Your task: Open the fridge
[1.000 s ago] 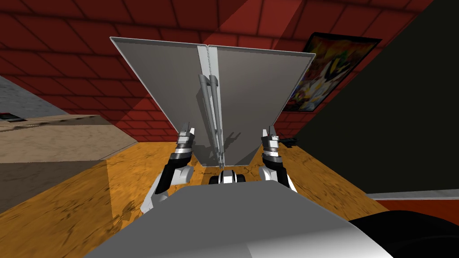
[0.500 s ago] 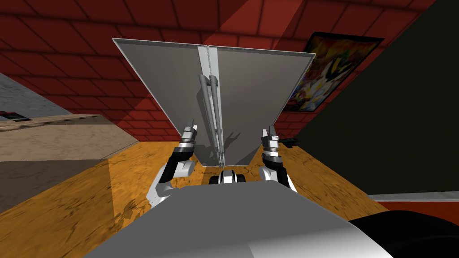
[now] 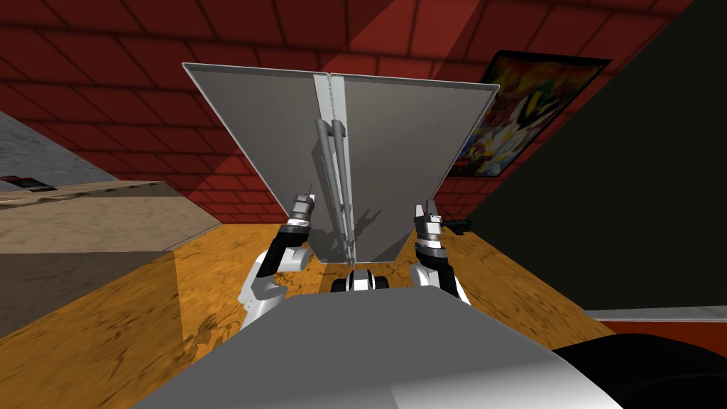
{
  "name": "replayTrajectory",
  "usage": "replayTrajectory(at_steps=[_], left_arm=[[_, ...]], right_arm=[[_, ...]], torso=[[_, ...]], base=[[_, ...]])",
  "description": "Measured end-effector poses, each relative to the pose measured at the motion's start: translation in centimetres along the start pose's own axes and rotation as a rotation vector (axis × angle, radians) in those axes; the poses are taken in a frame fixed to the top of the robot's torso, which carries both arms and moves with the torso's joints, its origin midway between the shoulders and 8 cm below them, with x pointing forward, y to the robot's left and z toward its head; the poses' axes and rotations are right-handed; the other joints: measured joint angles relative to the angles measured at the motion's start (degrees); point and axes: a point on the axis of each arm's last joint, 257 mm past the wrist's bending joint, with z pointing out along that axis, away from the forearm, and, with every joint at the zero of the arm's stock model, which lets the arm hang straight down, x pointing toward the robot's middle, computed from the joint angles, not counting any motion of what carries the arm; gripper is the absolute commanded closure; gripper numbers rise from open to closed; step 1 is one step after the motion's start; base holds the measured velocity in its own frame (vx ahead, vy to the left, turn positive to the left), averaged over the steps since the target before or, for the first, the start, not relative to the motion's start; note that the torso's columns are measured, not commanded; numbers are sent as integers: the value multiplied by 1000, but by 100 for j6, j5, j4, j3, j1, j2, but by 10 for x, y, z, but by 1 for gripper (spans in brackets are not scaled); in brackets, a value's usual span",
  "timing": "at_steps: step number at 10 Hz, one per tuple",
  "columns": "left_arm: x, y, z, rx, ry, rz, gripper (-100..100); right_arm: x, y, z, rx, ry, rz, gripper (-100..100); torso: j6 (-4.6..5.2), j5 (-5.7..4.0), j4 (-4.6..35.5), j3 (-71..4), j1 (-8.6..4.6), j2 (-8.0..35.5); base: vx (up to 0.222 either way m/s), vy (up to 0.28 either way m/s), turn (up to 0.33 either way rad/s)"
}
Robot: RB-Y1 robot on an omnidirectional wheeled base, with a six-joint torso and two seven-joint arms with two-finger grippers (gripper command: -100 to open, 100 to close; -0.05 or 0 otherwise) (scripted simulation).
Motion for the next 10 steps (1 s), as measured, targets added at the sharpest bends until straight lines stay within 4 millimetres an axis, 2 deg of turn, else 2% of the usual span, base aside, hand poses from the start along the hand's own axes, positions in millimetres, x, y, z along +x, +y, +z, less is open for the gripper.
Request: replayTrajectory(at_steps=[10], left_arm=[[10, -10, 46, -49, 34, 68, -100]], right_arm=[[0, 0, 0, 0, 0, 0, 0]], torso=[[0, 0, 0, 0, 0, -1]], base=[[-6, -6, 11]])
